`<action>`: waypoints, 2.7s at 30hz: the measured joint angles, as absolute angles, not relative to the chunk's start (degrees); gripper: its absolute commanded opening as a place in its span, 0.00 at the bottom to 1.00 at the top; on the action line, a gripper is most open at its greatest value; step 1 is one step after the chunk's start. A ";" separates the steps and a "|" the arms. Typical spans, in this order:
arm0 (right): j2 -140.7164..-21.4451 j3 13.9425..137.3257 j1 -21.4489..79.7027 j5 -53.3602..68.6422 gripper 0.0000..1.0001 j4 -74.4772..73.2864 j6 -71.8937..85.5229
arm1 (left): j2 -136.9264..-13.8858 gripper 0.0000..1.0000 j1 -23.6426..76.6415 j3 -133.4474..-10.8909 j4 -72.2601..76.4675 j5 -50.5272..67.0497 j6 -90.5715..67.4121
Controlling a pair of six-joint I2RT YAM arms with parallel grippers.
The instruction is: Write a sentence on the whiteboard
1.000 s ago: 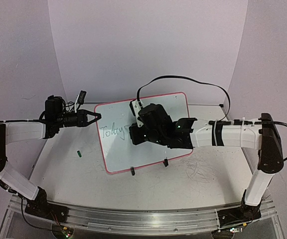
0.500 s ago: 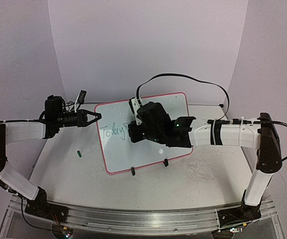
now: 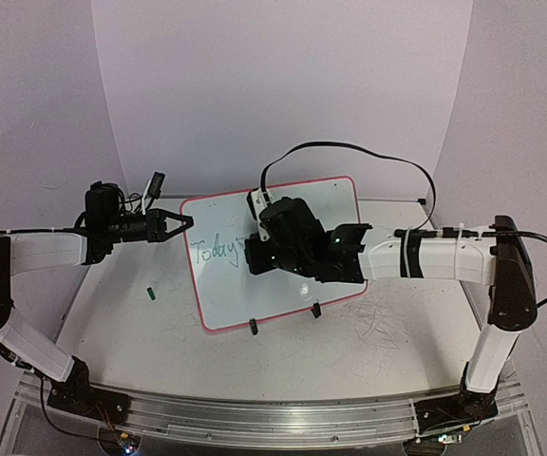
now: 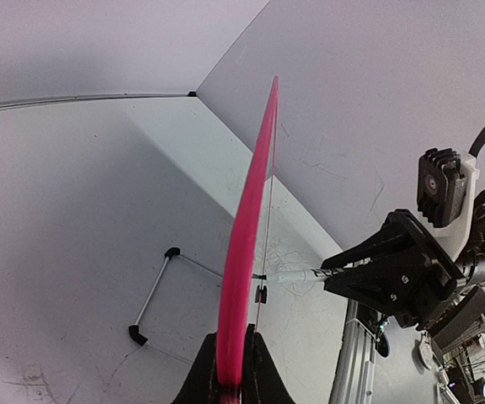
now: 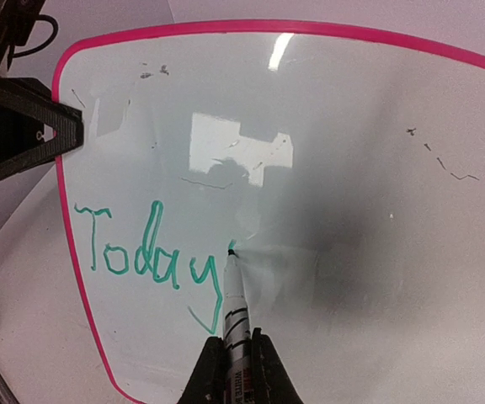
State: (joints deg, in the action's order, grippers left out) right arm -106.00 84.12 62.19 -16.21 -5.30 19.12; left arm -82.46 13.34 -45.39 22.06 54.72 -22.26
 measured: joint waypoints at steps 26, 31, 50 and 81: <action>-103.04 79.02 61.69 -15.93 0.00 -3.05 20.60 | -82.26 0.00 13.34 -45.39 22.06 55.37 -22.26; -103.09 79.15 61.69 -16.68 0.00 -3.05 20.88 | -82.26 0.00 13.34 -45.39 22.06 55.37 -22.26; -104.14 81.21 62.08 -16.78 0.00 -3.28 21.42 | -82.20 0.00 13.45 -45.39 22.06 55.55 -22.26; -102.62 76.19 63.09 -18.24 0.00 -3.95 26.02 | -82.15 0.00 13.56 -45.39 22.02 55.40 -22.28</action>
State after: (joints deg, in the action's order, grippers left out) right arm -102.62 76.19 63.09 -18.24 -3.95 26.02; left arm -82.15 13.56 -45.39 22.02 55.40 -22.28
